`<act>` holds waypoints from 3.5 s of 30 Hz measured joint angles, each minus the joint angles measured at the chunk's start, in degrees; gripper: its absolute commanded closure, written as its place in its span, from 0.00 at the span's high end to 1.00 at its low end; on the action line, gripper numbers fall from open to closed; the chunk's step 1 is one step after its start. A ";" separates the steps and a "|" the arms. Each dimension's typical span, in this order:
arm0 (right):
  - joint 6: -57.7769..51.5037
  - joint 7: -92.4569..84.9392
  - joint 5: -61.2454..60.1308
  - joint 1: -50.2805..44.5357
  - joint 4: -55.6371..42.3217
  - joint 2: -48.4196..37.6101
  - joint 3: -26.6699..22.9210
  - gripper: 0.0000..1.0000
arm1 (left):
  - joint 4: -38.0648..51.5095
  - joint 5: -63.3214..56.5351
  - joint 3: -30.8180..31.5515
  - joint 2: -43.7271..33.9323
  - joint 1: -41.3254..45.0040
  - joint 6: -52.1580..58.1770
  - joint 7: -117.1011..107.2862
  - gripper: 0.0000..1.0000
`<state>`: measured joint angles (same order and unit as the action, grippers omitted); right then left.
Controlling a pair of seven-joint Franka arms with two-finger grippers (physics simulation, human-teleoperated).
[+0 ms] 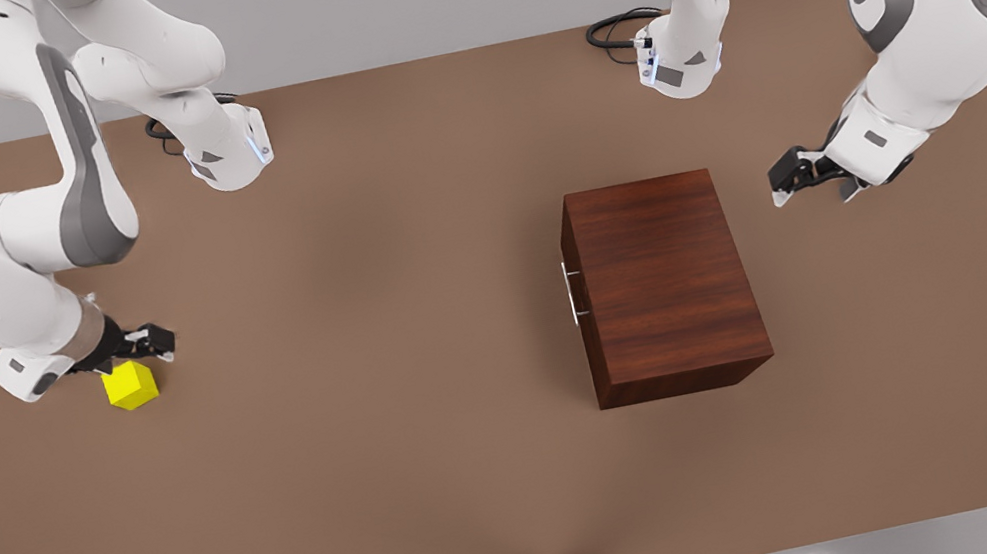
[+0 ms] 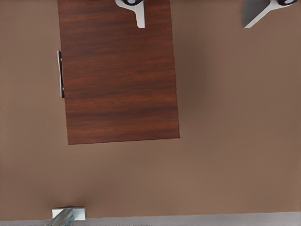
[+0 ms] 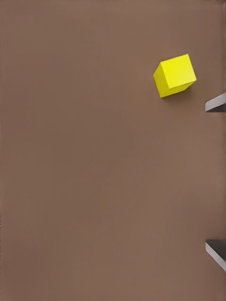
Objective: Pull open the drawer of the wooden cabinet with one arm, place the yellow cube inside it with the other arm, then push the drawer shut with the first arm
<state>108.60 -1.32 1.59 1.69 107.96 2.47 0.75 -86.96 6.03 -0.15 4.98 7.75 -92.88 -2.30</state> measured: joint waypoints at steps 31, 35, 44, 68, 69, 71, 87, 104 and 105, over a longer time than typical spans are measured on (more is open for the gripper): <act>17.44 40.87 -6.89 8.01 14.26 6.79 -7.33 1.00 | 9.28 -26.74 0.15 33.00 38.66 -8.01 -41.85 1.00; 20.53 43.27 -6.84 10.07 16.88 7.01 -7.27 1.00 | 9.06 -28.16 0.16 34.72 38.84 -9.15 -46.13 1.00; 28.29 46.60 -6.73 11.77 20.72 9.30 -7.16 1.00 | 9.13 -28.97 0.14 36.45 39.77 -11.76 -53.48 1.00; 35.74 48.13 -3.38 13.47 21.82 14.45 -6.90 1.00 | 10.12 -29.16 0.06 36.46 42.12 -18.21 -62.65 1.00; 35.79 48.05 -2.93 13.50 21.85 14.63 -6.90 1.00 | 10.28 -29.14 0.07 36.47 42.22 -18.30 -62.88 1.00; 35.91 47.90 -2.08 13.66 21.85 15.11 -6.90 1.00 | 10.45 -29.17 0.03 36.51 42.42 -18.58 -63.33 1.00; 40.18 47.04 -0.04 17.08 21.29 20.77 -3.71 1.00 | 10.79 -29.60 -0.13 36.79 43.54 -22.25 -65.76 1.00; 41.15 46.83 0.21 23.00 21.35 20.27 1.27 0.74 | 14.39 -28.30 0.86 36.38 45.17 -21.71 -66.78 1.00; 41.17 46.80 0.17 23.01 21.35 20.18 1.27 0.73 | 15.85 -27.65 2.13 35.99 45.48 -20.29 -66.82 1.00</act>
<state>149.77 45.48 1.75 24.70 129.31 22.65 2.02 -71.11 -21.62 1.97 40.97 53.23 -113.17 -69.12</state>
